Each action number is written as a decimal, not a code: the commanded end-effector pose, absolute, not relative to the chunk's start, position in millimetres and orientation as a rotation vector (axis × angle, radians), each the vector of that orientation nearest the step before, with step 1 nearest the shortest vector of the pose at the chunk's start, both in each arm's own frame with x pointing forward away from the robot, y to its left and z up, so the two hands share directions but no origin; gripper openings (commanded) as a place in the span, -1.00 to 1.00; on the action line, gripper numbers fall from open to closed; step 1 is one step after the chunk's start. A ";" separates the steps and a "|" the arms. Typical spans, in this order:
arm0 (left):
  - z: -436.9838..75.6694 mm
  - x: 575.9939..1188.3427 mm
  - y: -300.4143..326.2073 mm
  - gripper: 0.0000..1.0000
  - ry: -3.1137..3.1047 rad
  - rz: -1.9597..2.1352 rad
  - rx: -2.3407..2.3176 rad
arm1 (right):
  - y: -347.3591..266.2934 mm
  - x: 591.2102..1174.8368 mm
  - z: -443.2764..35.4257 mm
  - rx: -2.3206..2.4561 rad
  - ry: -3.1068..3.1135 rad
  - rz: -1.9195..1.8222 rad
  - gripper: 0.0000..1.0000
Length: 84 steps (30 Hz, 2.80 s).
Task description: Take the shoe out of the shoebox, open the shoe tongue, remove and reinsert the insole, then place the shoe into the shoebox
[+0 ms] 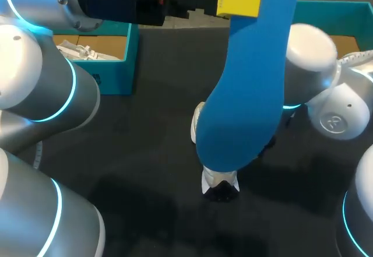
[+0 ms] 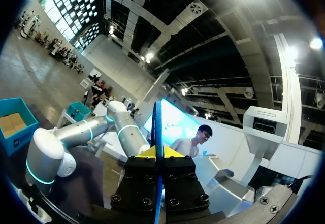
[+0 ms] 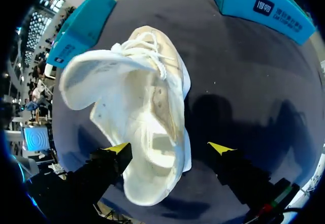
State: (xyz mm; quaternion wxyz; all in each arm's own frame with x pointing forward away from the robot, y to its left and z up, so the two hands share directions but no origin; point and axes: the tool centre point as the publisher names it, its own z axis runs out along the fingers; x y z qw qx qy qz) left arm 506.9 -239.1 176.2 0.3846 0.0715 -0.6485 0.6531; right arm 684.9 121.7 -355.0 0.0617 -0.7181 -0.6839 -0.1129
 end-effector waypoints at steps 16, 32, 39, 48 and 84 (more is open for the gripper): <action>175.2 499.0 -242.0 -1.00 -1.640 1.679 0.195 | 96.3 658.5 -289.3 -1.911 -1.974 -0.646 1.00; 175.2 499.0 -242.0 -1.00 -1.640 1.679 0.195 | 88.8 661.6 -287.8 -1.794 -1.848 -0.762 1.00; 175.2 499.0 -242.0 -1.00 -1.640 1.679 0.195 | 88.8 661.6 -287.8 -1.794 -1.848 -0.762 1.00; 175.5 500.6 -243.3 -1.00 -1.659 1.684 0.140 | 83.5 664.8 -277.2 -1.725 -1.672 -0.899 1.00; 156.4 593.9 -199.9 -1.00 -1.898 2.310 -0.537 | 81.7 681.6 -234.0 -1.546 -1.324 -1.064 1.00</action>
